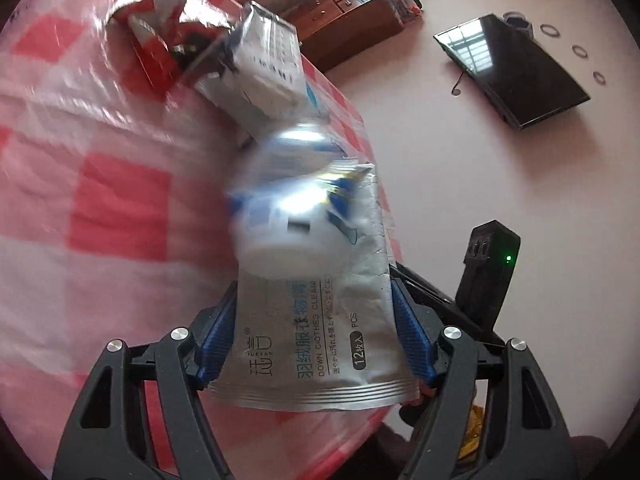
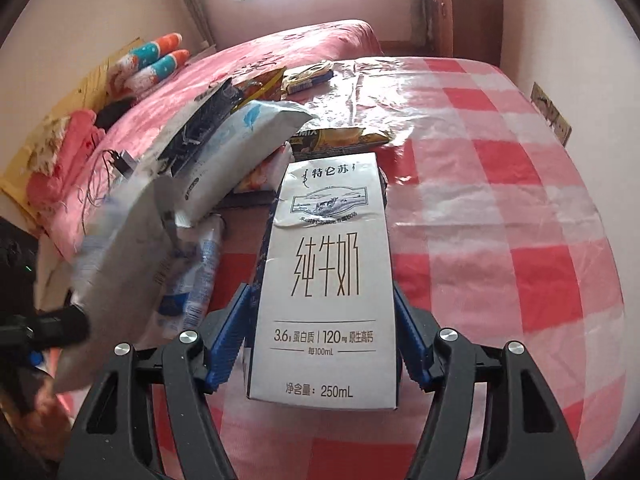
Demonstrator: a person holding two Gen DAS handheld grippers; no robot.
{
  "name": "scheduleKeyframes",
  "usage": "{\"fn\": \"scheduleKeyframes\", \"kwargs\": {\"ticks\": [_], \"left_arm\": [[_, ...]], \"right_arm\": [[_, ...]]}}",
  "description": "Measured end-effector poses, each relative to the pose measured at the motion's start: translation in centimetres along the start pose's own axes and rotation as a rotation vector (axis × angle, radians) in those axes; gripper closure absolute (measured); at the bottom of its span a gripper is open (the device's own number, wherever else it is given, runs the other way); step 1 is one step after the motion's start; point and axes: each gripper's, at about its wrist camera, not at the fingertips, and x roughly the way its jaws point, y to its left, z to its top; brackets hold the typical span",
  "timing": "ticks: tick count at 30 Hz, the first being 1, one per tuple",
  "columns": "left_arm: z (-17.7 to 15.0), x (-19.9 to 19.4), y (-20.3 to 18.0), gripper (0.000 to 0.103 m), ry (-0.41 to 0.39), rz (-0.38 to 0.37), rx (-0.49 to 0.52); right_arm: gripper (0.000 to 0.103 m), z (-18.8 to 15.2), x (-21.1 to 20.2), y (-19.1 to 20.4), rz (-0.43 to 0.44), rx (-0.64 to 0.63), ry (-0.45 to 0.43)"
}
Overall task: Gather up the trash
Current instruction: 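Carry the wipes packet and milk carton over to the orange bucket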
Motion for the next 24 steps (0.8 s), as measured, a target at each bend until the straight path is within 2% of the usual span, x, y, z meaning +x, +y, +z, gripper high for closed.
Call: {"fn": "scheduleKeyframes", "kwargs": {"ticks": [2,12,19,24], "left_arm": [[-0.4,0.2,-0.1,0.031,-0.002,-0.029,-0.020],[-2.6,1.1,-3.0,0.031,0.011,-0.080,0.039],[-3.4,-1.5,-3.8,0.031,-0.034,-0.084,0.070],[-4.6,-5.1,-3.0,0.031,-0.085,-0.085,0.066]], "right_arm": [[0.036,-0.1,-0.5,-0.4,0.006,0.015,-0.004],[0.036,-0.9,-3.6,-1.2,0.091,0.070,-0.062],[0.036,-1.2,-5.0,0.4,0.153,0.062,-0.071],[0.036,-1.1,-5.3,2.6,0.229,0.046,-0.050]]}}
